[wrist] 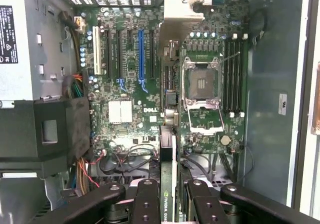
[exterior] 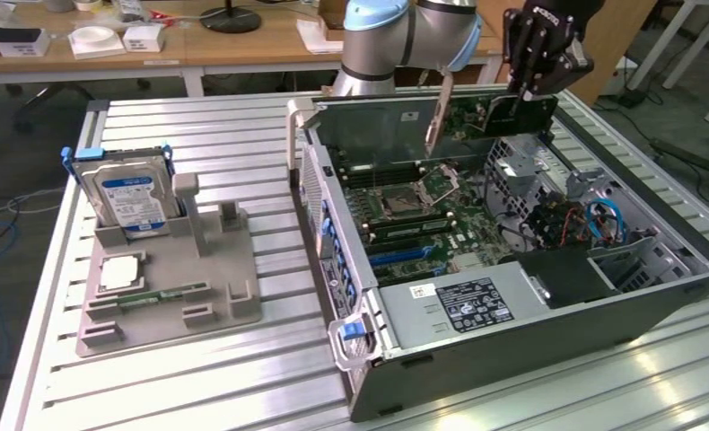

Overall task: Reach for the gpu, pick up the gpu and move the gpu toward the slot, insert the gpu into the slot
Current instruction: 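Insert the gpu into the slot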

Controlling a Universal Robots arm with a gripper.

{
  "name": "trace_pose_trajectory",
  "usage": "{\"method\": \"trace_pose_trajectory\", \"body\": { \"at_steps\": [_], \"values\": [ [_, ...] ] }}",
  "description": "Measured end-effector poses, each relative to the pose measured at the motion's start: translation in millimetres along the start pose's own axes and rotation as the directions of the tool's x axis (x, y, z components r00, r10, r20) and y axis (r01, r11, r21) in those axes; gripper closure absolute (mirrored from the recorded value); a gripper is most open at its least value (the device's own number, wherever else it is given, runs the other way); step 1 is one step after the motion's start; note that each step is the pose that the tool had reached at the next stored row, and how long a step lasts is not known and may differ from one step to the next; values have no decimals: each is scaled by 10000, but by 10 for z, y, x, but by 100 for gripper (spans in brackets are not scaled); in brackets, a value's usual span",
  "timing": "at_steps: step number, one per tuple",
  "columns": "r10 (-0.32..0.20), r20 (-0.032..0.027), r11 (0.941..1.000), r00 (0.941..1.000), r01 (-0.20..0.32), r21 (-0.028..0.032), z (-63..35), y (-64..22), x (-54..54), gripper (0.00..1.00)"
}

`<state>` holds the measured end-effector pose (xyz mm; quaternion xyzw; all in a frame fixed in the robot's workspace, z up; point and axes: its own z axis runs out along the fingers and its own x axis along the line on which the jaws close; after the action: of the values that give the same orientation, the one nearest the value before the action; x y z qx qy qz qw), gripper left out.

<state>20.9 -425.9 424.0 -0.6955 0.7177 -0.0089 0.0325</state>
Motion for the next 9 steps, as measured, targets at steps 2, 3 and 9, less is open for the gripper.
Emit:
{"method": "trace_pose_trajectory", "body": {
  "at_steps": [2, 3, 9],
  "values": [
    [-23, 2, 10000, 10000, 23, -1, 18, 1, 4, 75],
    [-33, 3, 10000, 10000, 33, -1, 25, 2, 5, 75],
    [-72, -9, 9999, 10000, 72, -113, 147, 9, 12, 75]
  ]
}}
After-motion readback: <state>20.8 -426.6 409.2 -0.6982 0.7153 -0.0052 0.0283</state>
